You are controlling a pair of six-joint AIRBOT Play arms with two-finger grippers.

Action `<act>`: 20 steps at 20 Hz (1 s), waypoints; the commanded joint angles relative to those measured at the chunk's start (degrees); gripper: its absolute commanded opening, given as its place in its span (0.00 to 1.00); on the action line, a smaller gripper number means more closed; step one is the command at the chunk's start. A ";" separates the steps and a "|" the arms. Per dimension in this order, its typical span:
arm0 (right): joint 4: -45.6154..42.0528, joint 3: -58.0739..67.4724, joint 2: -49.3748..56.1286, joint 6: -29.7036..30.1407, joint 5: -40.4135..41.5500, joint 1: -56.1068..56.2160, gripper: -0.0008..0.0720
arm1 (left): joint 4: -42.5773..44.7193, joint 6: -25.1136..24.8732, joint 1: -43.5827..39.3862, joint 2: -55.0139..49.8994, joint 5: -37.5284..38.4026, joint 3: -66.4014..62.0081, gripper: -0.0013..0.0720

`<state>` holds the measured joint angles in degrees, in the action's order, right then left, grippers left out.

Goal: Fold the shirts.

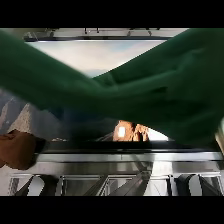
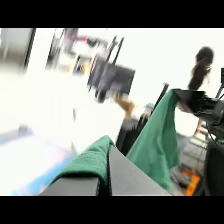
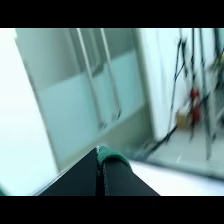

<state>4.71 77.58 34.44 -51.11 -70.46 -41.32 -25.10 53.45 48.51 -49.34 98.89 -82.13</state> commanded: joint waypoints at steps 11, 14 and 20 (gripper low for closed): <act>-22.86 -8.83 18.27 -4.09 5.18 14.19 0.03 | 37.20 2.05 -19.71 -29.79 -3.69 -1.97 0.06; -23.58 -15.47 27.08 2.56 15.26 22.43 0.03 | 42.21 -0.68 -26.29 -41.09 -7.78 -2.10 0.06; -11.30 -15.80 49.13 17.14 31.71 31.58 0.03 | 46.69 2.29 -29.94 -66.31 -10.40 -18.25 0.06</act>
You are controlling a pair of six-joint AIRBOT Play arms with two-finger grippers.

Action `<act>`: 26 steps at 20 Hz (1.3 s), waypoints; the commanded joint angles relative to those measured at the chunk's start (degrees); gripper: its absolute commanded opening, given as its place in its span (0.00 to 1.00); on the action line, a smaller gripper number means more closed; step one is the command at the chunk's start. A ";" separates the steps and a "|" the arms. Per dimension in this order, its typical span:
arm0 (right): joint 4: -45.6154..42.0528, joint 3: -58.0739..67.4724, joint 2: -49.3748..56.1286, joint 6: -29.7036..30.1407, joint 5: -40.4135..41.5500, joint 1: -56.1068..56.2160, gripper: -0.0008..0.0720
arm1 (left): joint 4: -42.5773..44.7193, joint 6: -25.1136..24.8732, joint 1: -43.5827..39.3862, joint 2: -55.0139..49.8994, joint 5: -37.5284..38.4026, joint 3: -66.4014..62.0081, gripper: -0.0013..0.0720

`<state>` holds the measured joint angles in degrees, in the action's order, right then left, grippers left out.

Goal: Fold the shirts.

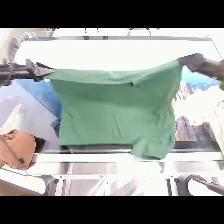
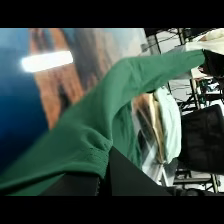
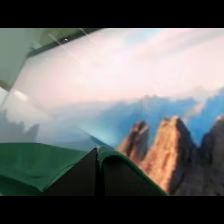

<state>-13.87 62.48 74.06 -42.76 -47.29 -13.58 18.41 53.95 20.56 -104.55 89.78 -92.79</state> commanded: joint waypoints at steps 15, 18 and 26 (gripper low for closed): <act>-3.72 2.43 24.06 5.66 7.65 0.48 0.03 | 24.52 11.08 -4.85 -25.88 0.07 -21.70 0.06; -8.79 2.40 24.09 3.13 5.38 0.59 0.03 | 26.71 12.48 -5.51 -25.86 2.08 -22.43 0.06; -18.69 2.49 20.94 -3.37 -1.27 -1.09 0.73 | 29.92 20.76 -5.33 -25.29 12.22 -28.15 0.36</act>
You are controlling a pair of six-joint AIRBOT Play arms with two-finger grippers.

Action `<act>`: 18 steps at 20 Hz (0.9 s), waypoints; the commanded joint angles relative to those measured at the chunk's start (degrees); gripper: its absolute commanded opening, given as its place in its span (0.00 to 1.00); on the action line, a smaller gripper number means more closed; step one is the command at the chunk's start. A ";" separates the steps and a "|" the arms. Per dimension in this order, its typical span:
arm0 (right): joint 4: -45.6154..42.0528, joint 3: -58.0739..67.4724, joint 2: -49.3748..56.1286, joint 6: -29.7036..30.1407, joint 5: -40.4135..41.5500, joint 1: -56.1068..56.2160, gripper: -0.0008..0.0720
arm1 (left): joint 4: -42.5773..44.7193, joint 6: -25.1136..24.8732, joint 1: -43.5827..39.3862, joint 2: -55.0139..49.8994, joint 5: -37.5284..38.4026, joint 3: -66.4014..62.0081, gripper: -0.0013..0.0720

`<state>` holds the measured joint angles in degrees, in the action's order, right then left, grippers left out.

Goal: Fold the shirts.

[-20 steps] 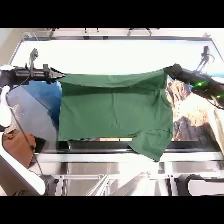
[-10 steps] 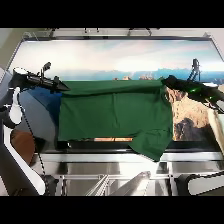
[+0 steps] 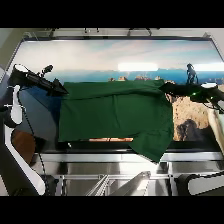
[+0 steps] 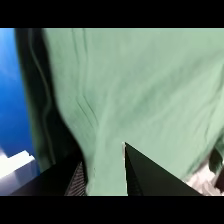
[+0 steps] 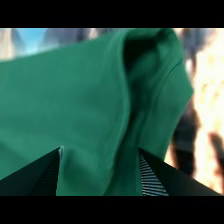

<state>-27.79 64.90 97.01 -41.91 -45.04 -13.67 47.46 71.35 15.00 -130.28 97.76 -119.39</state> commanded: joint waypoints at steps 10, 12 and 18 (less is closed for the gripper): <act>-32.30 -21.59 -28.63 -37.57 -28.04 -14.80 0.67 | 2.08 0.02 10.60 26.51 0.20 22.75 0.36; -32.44 -31.39 -35.43 -41.64 -27.17 -15.28 0.67 | 5.75 -1.49 12.09 32.30 -2.49 33.48 0.36; -22.21 -49.46 -39.98 -37.13 -20.90 -15.10 0.67 | 9.99 -3.61 14.29 42.99 -10.84 59.41 0.36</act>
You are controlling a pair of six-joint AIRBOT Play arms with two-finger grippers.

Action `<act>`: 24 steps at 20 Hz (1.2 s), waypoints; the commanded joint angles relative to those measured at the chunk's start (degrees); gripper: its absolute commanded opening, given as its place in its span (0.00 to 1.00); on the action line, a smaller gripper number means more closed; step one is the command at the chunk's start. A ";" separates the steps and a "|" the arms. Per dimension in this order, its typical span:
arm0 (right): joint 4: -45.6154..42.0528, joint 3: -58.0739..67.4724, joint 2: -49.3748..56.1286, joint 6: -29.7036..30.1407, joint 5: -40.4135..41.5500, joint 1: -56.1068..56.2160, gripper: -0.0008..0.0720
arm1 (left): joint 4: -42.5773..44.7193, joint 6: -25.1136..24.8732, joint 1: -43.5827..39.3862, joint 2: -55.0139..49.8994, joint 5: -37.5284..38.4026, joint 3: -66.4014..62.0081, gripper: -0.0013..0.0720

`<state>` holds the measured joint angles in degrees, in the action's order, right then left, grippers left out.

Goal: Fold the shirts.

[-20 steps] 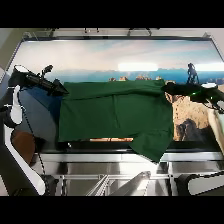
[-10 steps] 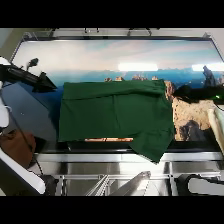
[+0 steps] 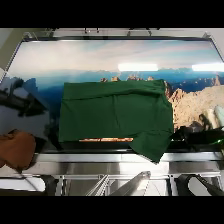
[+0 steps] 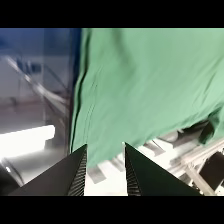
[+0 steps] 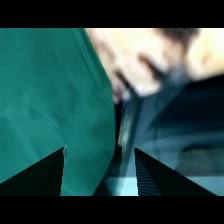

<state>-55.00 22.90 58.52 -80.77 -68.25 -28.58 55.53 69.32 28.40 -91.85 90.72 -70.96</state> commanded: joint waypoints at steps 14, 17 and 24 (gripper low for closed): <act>19.10 -8.92 3.39 15.06 6.12 -0.20 0.13 | 1.31 -1.90 -9.33 3.96 -19.34 27.39 0.36; 19.08 -8.92 3.39 15.06 5.90 -0.20 0.12 | 1.55 -2.49 -12.66 1.46 -20.33 26.38 0.22; 19.04 -8.92 3.39 16.17 5.60 -0.20 0.03 | 1.95 -2.38 -7.65 1.38 -4.24 17.14 0.29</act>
<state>-36.12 13.98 61.91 -65.43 -62.17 -28.75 58.35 66.96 18.41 -90.50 79.09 -50.30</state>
